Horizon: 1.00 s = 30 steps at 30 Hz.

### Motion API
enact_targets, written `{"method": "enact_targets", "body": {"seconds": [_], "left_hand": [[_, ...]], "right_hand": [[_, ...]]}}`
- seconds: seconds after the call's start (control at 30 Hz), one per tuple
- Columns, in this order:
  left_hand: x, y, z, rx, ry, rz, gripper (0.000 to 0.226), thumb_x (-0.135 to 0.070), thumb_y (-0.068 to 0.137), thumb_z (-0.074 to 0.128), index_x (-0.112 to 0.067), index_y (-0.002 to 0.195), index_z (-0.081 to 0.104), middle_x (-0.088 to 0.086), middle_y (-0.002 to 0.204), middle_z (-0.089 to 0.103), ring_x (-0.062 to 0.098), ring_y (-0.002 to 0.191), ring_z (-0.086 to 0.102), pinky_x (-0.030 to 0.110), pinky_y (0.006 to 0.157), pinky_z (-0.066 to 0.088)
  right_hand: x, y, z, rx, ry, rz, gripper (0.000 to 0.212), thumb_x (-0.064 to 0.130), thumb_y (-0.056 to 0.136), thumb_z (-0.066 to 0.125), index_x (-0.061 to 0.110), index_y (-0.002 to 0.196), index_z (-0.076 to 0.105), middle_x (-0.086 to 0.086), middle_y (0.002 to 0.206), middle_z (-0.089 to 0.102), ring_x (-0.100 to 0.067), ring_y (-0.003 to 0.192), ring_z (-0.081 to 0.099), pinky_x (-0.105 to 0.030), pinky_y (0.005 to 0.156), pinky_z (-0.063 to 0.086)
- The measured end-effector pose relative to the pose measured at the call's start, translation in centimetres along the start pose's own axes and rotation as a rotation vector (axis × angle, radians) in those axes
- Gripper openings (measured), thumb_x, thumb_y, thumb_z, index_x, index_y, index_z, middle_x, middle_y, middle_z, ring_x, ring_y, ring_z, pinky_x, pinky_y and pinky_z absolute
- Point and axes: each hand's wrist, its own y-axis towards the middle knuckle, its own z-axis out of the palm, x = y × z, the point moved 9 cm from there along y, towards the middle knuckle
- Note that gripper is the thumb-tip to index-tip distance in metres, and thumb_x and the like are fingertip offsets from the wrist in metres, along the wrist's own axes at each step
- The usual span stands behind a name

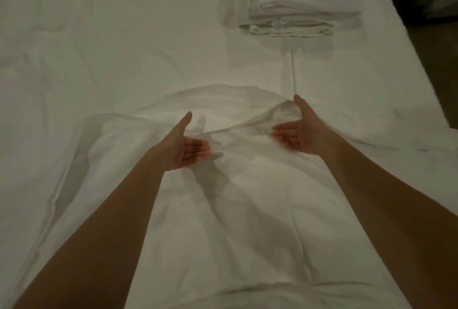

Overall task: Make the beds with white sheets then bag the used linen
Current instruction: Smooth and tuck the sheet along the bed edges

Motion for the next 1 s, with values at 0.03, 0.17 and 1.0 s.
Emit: {"method": "enact_targets", "body": {"seconds": [0.03, 0.17, 1.0], "left_hand": [[-0.4, 0.2, 0.1, -0.007, -0.048, 0.035, 0.075, -0.074, 0.085, 0.041, -0.002, 0.090, 0.063, 0.004, 0.067, 0.072, 0.015, 0.059, 0.071, 0.018, 0.048, 0.053], [-3.4, 1.4, 0.3, -0.075, -0.258, 0.240, 0.048, -0.048, 0.100, 0.040, -0.005, 0.093, 0.061, -0.001, 0.064, 0.072, 0.013, 0.056, 0.070, 0.018, 0.046, 0.052], [-10.1, 6.9, 25.1, 0.170, -0.009, 0.380, 0.044, -0.046, 0.095, 0.053, -0.004, 0.096, 0.066, 0.011, 0.089, 0.075, 0.020, 0.077, 0.074, 0.027, 0.073, 0.057]], "right_hand": [[0.3, 0.4, -0.9, -0.088, 0.101, -0.037, 0.074, 0.071, 0.088, 0.033, 0.003, 0.086, 0.062, -0.007, 0.066, 0.068, -0.017, 0.056, 0.061, -0.023, 0.052, 0.044], [3.2, 1.5, -4.0, -0.399, 0.329, -0.263, 0.033, 0.024, 0.098, 0.040, 0.007, 0.072, 0.051, -0.002, 0.046, 0.056, -0.013, 0.035, 0.055, -0.015, 0.037, 0.039], [1.5, 4.0, -12.8, -0.401, 0.700, -0.304, 0.058, 0.065, 0.090, 0.044, 0.011, 0.095, 0.064, -0.007, 0.083, 0.073, -0.017, 0.060, 0.067, -0.025, 0.060, 0.052]]}}
